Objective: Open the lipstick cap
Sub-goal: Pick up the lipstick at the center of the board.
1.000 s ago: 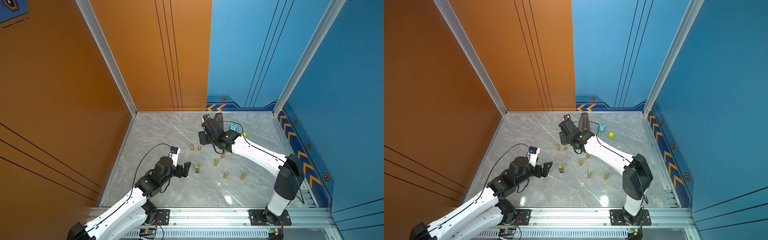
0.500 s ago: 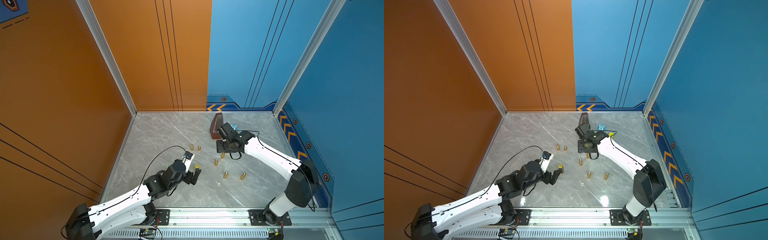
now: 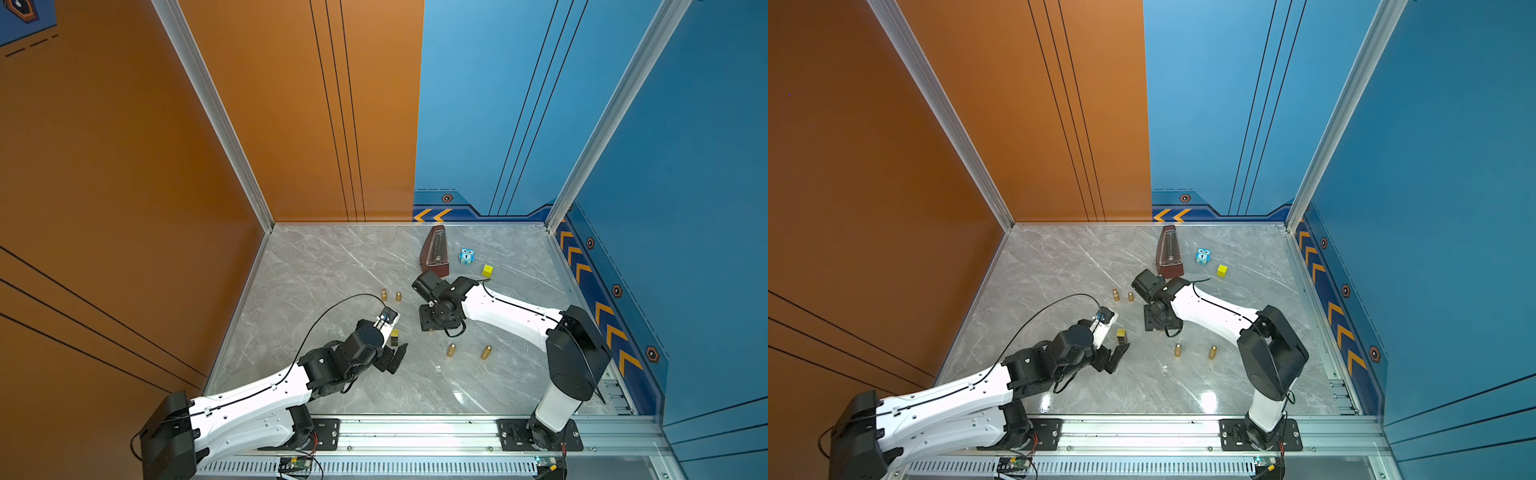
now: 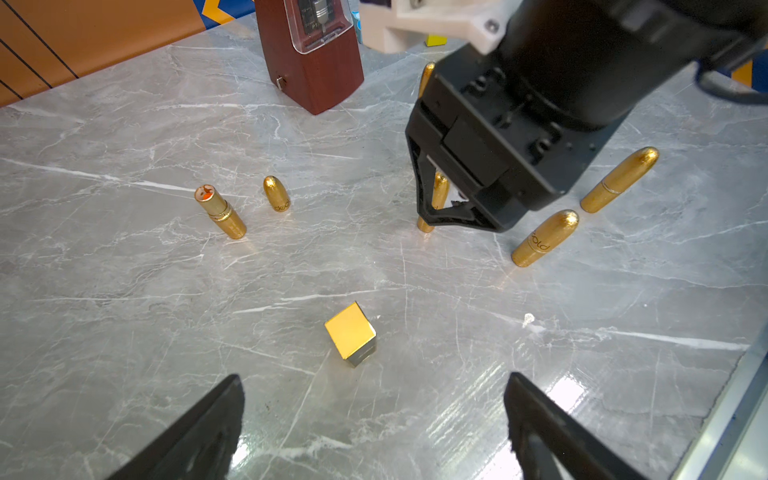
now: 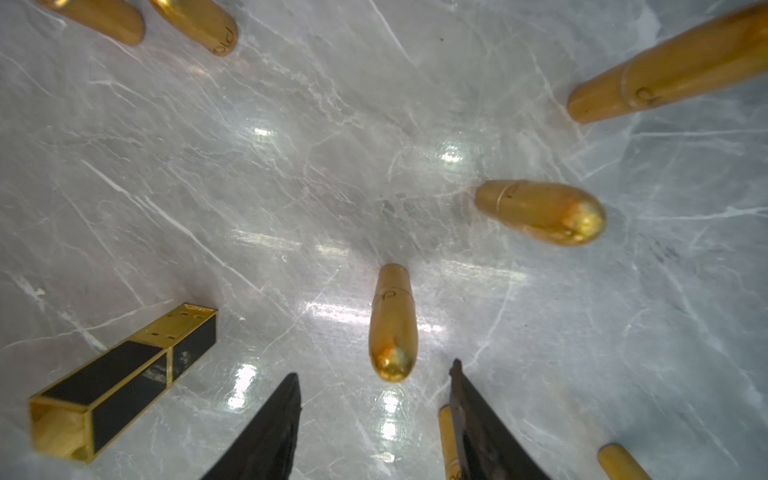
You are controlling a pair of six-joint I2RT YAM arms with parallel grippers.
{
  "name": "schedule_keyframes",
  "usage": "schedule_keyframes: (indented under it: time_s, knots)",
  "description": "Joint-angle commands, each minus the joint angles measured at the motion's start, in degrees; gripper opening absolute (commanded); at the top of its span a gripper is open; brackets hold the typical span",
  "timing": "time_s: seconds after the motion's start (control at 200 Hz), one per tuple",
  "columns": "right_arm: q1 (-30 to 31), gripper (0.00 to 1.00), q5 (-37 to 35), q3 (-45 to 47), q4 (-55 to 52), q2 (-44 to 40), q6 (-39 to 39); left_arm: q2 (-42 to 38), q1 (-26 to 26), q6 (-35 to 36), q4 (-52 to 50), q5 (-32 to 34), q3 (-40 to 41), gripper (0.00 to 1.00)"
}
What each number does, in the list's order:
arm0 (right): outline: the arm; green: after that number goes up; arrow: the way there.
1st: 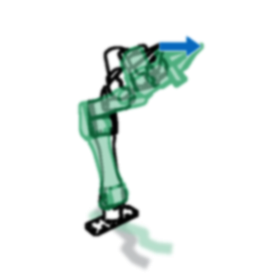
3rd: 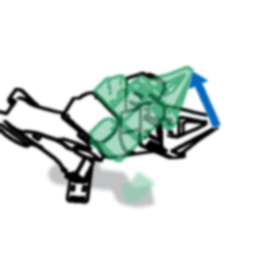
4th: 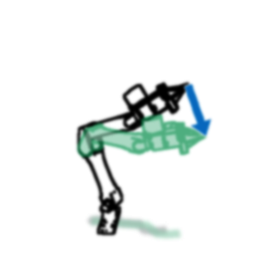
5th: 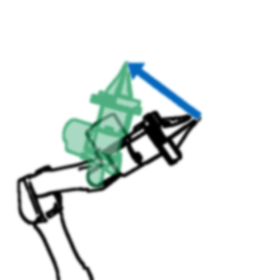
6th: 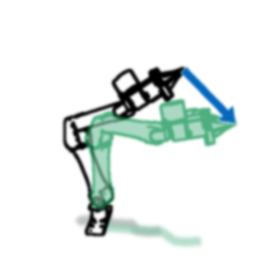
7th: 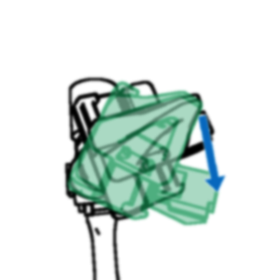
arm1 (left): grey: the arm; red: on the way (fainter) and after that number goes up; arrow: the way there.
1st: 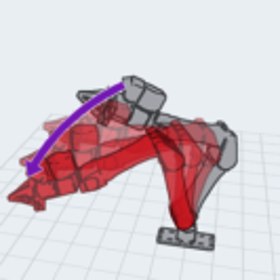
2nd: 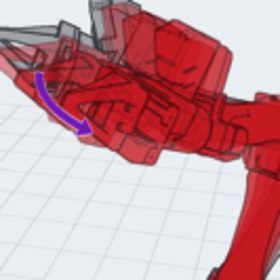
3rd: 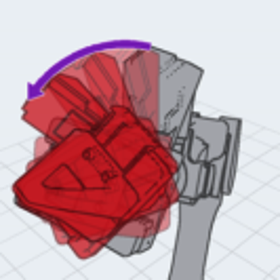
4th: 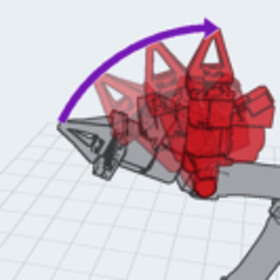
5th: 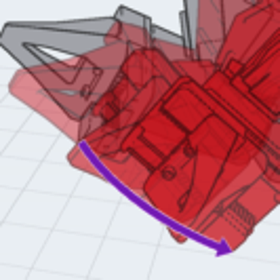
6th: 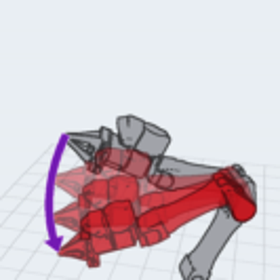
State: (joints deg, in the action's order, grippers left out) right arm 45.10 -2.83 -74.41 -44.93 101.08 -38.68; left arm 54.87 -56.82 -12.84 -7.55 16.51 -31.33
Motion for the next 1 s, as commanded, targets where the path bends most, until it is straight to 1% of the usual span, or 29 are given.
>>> schedule_keyframes:
  time_s: [0.0, 0.11, 0.215, 0.445, 0.611, 0.776, 0.996]
  knots:
    - [-0.30, 0.57, -1.83, -0.24, 0.67, 1.35, -0.98, -0.03, -0.76, 1.28, -0.89, 1.32, -1.67, 0.98]
    - [-0.62, 0.51, -3.52, 0.06, 1.66, 2.45, -0.47, 0.47, -0.75, 1.33, -0.89, 1.58, -1.98, 0.99]
    - [-0.63, 0.48, -4.95, 0.17, 2.66, 3.29, -0.42, 0.80, -0.75, 1.22, -0.89, 1.80, -2.11, 0.99]
    - [-0.63, 0.44, -4.96, -0.34, 3.71, 6.26, 0.70, 0.94, -0.75, 1.15, -0.72, 2.29, -2.07, 0.99]
    - [-0.64, 0.39, -6.39, -0.30, 3.88, 6.74, 1.08, 1.20, -0.75, 1.15, -0.73, 2.40, -2.17, 0.99]
    - [-0.68, 0.33, -5.99, -0.82, 4.06, 7.83, 1.66, 1.20, -0.75, 1.16, -0.54, 2.73, -1.92, 0.99]
    - [-0.73, 0.28, -5.88, -1.10, 4.20, 8.53, 2.35, 0.95, -0.62, 1.26, -0.45, 3.03, -1.66, 0.98]
